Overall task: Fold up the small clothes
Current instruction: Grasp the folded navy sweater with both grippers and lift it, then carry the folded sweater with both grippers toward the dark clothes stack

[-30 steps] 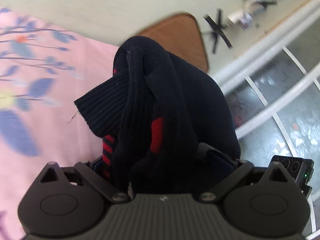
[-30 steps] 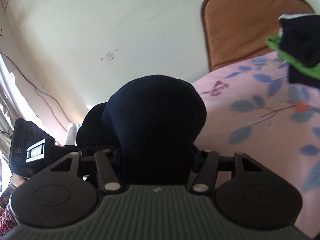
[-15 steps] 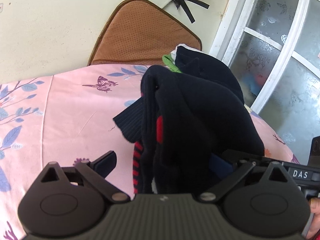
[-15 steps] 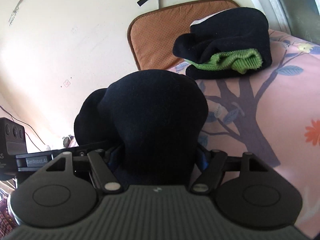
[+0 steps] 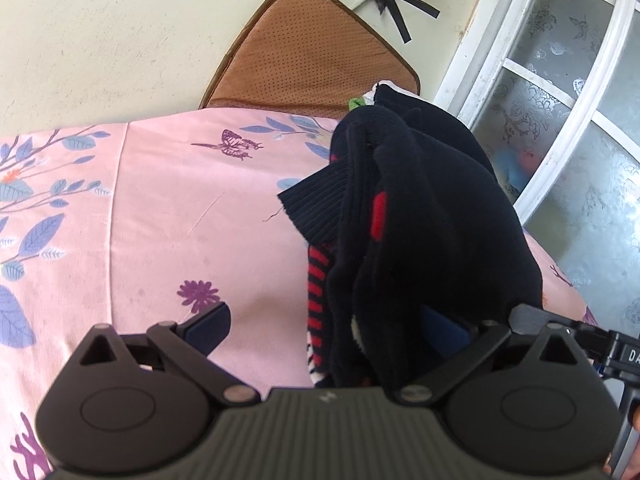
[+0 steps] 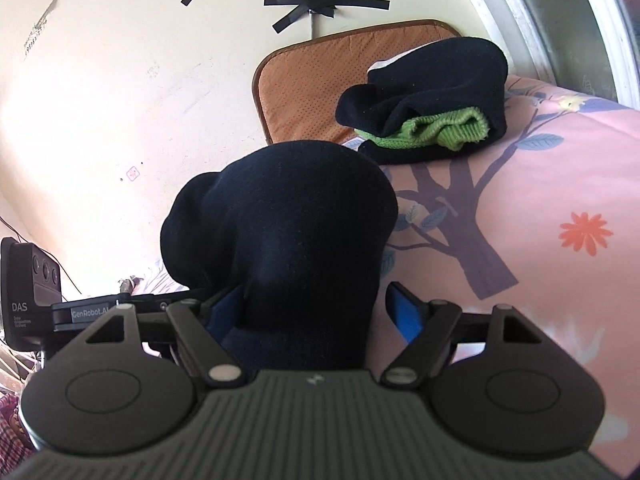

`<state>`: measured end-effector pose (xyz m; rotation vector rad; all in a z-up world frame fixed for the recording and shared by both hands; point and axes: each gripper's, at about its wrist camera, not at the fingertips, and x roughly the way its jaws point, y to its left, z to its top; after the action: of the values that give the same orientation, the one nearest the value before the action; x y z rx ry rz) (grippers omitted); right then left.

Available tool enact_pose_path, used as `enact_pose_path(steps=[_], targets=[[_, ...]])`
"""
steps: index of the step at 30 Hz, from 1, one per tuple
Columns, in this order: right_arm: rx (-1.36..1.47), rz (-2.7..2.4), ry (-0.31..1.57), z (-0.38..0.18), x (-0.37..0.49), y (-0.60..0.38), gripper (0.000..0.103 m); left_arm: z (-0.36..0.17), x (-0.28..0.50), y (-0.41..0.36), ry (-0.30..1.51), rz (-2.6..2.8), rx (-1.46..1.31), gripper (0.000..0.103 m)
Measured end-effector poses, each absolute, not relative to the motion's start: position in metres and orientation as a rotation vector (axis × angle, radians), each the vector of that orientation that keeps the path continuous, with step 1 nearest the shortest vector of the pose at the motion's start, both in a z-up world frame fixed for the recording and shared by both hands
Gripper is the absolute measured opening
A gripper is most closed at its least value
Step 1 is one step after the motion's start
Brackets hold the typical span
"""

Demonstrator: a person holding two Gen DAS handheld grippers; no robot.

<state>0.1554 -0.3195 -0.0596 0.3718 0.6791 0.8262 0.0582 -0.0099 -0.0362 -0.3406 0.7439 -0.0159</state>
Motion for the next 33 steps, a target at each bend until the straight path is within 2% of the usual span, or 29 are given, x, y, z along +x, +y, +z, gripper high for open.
enact_pose_path(steps=[6, 33], targets=[[0.376, 0.818, 0.688, -0.067, 0.160, -0.319, 0.088, -0.042, 0.060, -0.006, 0.752, -0.017, -0.350, 0.103], [0.363, 0.830, 0.676, -0.067, 0.159, -0.315, 0.093, -0.052, 0.053, -0.013, 0.680, -0.023, -0.278, 0.103]])
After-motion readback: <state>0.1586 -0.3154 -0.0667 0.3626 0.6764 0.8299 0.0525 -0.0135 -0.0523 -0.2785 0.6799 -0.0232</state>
